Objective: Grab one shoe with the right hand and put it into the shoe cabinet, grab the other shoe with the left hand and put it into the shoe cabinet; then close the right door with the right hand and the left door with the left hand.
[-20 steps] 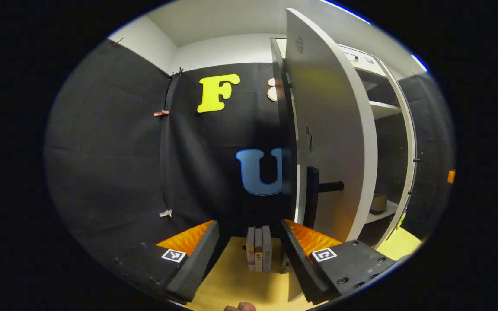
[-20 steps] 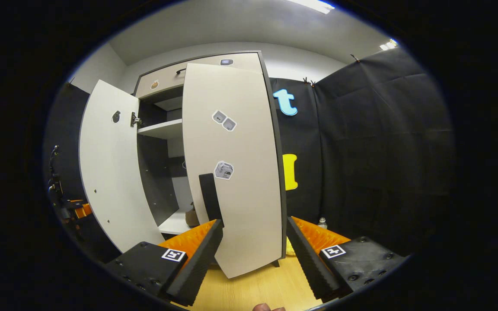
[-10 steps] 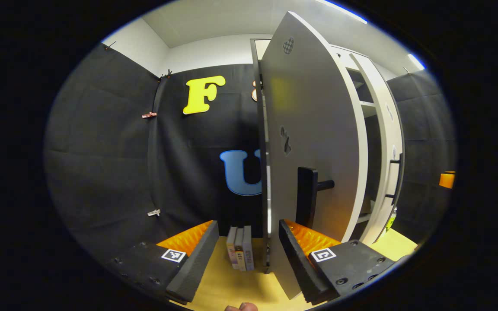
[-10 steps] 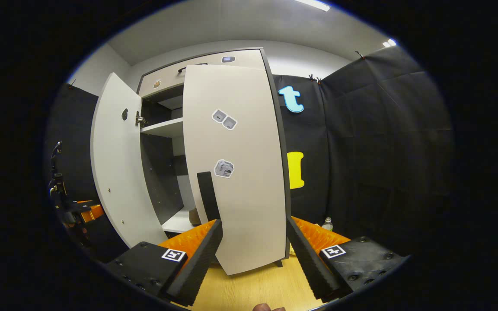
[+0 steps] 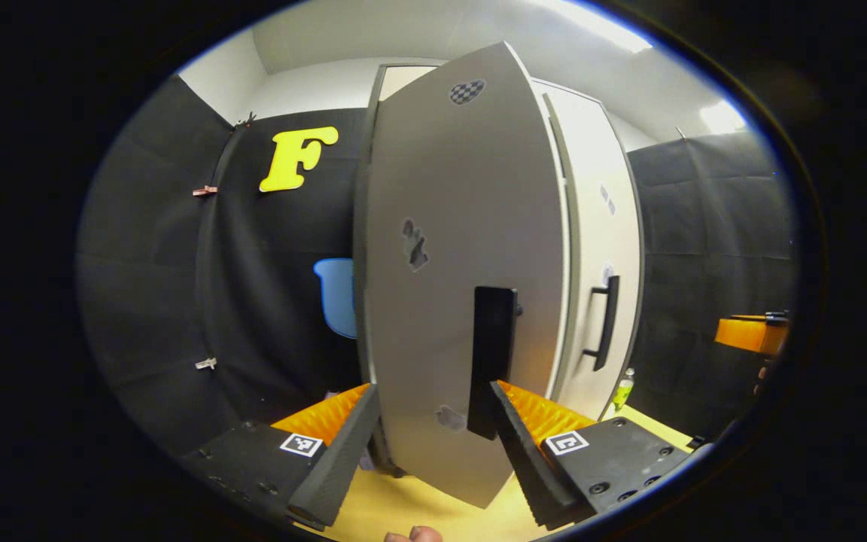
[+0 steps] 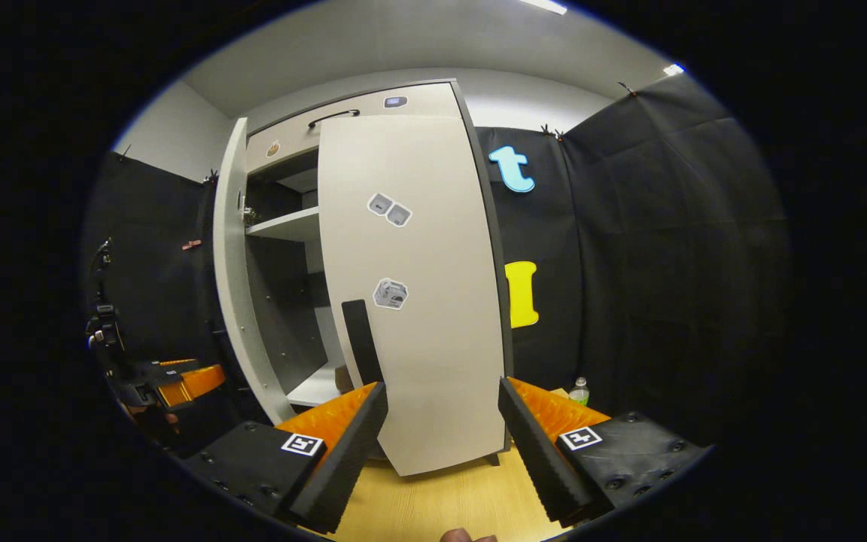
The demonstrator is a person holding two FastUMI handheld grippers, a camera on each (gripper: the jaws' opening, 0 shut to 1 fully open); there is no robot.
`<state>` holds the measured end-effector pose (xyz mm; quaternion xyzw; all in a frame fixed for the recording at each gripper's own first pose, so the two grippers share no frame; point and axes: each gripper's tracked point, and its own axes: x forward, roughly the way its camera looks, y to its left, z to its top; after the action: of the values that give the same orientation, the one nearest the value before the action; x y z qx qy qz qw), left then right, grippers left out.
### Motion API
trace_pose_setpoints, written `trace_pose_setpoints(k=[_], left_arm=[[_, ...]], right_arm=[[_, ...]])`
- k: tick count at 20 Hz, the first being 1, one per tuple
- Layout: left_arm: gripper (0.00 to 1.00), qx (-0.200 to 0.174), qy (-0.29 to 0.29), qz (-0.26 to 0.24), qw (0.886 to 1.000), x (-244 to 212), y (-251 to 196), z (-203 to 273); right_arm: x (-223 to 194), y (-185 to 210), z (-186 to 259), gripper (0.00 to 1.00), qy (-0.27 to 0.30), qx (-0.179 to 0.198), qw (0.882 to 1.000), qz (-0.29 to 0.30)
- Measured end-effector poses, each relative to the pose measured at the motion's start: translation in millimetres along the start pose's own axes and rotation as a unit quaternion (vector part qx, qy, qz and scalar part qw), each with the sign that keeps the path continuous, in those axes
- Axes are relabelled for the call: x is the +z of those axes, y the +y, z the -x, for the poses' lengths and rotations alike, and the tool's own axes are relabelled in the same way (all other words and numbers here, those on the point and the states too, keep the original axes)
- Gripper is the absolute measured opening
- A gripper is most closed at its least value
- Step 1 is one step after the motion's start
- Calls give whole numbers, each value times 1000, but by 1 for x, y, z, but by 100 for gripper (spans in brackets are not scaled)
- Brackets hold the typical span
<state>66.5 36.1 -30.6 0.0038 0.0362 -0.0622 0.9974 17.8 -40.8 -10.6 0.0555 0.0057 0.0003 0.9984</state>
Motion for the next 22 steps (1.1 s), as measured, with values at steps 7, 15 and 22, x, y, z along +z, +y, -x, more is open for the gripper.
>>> trace_pose_setpoints(k=[7,15,22], left_arm=[[93,-26,-15,5,1000,12,-55,25],[93,-31,-15,11,999,13,-76,46],[93,-29,-17,9,999,16,-78,53]], right_arm=[[5,12,0,98,-9,6,1000,6],[6,21,11,98,-12,14,1000,17],[9,22,18,98,-15,17,1000,14]])
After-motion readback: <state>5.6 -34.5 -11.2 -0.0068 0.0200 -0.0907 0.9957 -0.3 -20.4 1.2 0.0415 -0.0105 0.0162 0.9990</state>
